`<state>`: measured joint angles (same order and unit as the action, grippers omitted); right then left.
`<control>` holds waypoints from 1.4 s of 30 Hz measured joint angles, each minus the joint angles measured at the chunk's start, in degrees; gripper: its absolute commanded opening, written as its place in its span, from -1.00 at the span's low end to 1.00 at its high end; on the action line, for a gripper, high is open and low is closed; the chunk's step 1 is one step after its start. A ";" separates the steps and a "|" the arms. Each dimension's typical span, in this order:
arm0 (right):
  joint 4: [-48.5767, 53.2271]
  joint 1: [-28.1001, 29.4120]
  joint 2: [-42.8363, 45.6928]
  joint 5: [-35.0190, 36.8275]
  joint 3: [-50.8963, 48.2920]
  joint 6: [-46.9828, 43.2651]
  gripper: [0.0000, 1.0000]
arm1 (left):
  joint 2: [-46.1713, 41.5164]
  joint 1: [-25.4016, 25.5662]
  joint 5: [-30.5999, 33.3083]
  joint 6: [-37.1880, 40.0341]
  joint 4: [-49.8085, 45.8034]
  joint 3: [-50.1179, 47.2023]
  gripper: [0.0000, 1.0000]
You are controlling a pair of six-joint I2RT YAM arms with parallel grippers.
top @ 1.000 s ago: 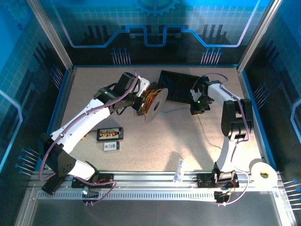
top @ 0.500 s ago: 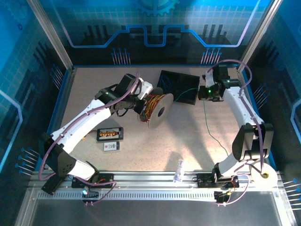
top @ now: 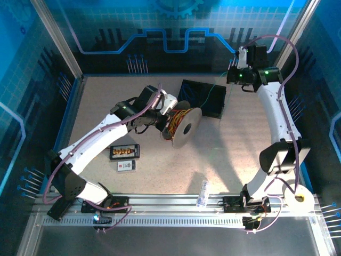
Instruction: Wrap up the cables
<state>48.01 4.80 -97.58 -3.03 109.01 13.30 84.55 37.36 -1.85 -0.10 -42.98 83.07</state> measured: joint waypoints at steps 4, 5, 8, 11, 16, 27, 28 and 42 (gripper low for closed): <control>1.14 2.97 -1.01 0.02 2.84 -0.66 -1.00 | 1.60 0.15 0.22 -0.44 0.20 0.00 -1.00; 1.60 4.07 -1.25 -0.24 3.65 -0.83 -1.00 | 2.34 0.24 0.55 -0.66 0.20 0.00 -1.00; 2.60 7.10 -1.84 -2.21 6.51 -0.87 -1.00 | 4.70 0.33 2.10 -1.64 0.20 0.04 -1.00; 3.19 11.34 -1.81 -2.95 8.98 -1.57 -1.00 | 7.50 0.31 4.52 -3.21 -0.31 1.36 -1.00; 3.52 19.47 -1.75 -3.23 11.98 -1.97 -1.00 | 11.56 0.07 8.11 -7.48 -0.96 5.95 -1.00; 1.88 33.44 3.93 -2.95 6.29 -2.16 -1.00 | 13.05 -9.29 10.45 -23.91 -1.75 10.49 -1.00; 1.40 34.60 4.55 -2.95 5.18 -2.14 -1.00 | 13.05 -10.16 10.67 -25.05 -1.73 10.75 -1.00; -11.89 46.14 12.85 -2.58 -22.73 -1.01 -1.00 | 13.00 -20.74 5.55 -37.00 -2.01 15.98 -1.00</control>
<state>36.12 50.94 -84.73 -5.61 86.28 12.29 97.56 16.62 3.70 -37.10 -44.99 99.04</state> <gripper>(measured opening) 0.067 0.077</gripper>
